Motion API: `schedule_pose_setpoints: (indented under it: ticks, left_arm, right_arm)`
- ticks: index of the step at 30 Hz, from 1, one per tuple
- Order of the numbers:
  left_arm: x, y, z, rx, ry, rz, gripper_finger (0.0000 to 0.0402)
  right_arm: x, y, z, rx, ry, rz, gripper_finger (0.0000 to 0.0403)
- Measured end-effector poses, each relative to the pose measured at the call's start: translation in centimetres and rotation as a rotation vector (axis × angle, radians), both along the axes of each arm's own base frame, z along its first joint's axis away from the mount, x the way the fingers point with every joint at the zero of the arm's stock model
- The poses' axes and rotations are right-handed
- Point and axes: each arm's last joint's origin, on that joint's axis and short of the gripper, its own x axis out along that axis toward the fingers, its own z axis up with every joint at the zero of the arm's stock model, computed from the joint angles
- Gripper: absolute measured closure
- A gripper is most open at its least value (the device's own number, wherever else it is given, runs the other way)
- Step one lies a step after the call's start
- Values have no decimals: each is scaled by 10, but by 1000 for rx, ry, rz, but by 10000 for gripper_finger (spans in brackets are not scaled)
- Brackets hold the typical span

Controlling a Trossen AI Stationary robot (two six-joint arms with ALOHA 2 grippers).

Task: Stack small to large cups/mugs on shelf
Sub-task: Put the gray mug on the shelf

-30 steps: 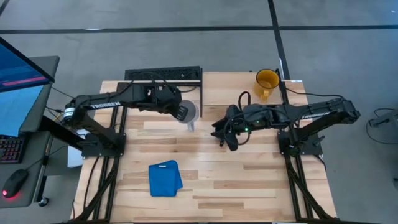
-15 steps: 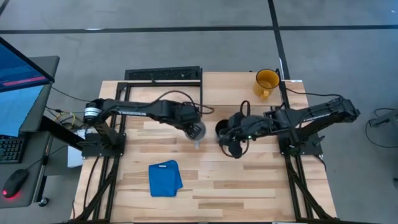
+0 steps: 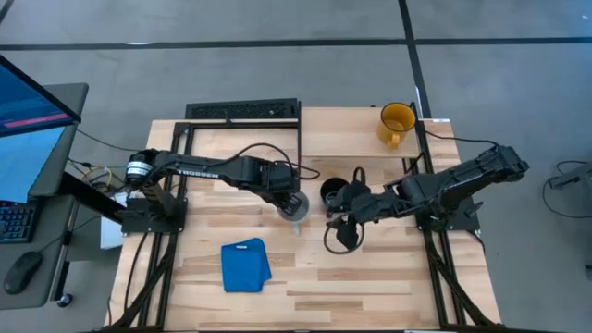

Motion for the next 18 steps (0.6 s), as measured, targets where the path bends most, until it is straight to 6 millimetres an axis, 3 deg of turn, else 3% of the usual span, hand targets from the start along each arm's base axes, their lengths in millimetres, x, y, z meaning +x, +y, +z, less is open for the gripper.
schedule_pose_setpoints:
  ticks: [14,18]
  left_arm:
    - [6,-37,4,-57,-116,119,399]
    - [12,-44,-7,-55,-109,166,399]
  right_arm:
    - [-14,5,-13,-70,173,51,163]
    - [-15,4,-13,-79,186,48,163]
